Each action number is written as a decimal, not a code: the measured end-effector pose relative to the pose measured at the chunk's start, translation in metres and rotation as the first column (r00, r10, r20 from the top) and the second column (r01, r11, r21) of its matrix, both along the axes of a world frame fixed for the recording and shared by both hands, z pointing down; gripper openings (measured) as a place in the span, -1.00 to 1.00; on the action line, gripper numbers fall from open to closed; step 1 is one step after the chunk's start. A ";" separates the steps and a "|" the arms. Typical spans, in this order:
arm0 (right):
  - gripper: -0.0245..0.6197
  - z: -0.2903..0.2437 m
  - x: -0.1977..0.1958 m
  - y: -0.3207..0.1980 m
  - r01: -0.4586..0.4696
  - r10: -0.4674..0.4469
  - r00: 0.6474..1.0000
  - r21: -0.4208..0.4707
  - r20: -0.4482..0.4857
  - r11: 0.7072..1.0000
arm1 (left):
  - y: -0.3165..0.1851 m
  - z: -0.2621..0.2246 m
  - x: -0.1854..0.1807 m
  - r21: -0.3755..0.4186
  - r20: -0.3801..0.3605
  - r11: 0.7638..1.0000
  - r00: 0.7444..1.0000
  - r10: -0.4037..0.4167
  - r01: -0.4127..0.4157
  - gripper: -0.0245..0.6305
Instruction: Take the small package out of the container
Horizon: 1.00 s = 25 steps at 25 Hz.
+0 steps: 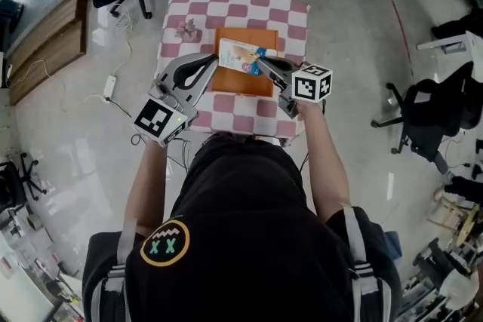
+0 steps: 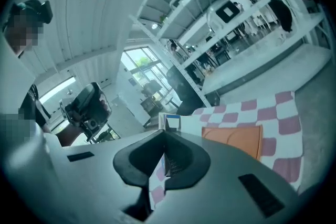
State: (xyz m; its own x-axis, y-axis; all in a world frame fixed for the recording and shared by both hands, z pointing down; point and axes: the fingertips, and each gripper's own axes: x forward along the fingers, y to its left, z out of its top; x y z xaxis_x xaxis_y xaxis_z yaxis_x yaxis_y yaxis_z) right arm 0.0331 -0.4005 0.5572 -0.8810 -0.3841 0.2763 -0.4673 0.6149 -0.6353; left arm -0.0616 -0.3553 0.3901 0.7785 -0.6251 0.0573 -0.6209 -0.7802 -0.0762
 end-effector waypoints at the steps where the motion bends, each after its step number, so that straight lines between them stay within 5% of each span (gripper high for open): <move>1: -0.85 -0.012 0.002 0.001 -0.002 0.003 1.000 0.038 -0.006 0.999 | 0.000 -0.001 0.001 0.003 -0.001 1.000 1.000 0.002 -0.002 -0.87; 6: -0.85 -0.067 0.010 0.006 -0.022 0.028 0.999 0.223 -0.024 0.975 | 0.001 -0.007 0.005 0.025 -0.003 1.000 1.000 0.010 -0.010 -0.87; 11: -0.85 -0.110 0.013 0.016 -0.010 0.042 0.997 0.399 -0.071 0.917 | 0.002 -0.008 0.005 0.030 -0.004 0.999 1.000 0.018 -0.017 -0.87; 20: -0.85 -0.176 0.012 0.048 0.083 0.065 0.982 0.714 -0.178 0.695 | 0.006 -0.015 0.012 0.043 -0.006 0.999 1.000 0.022 -0.022 -0.87; 25: -0.85 -0.201 0.008 0.060 0.060 0.063 0.990 0.782 -0.126 0.620 | 0.008 -0.020 0.016 0.059 -0.005 0.998 1.000 0.019 -0.019 -0.87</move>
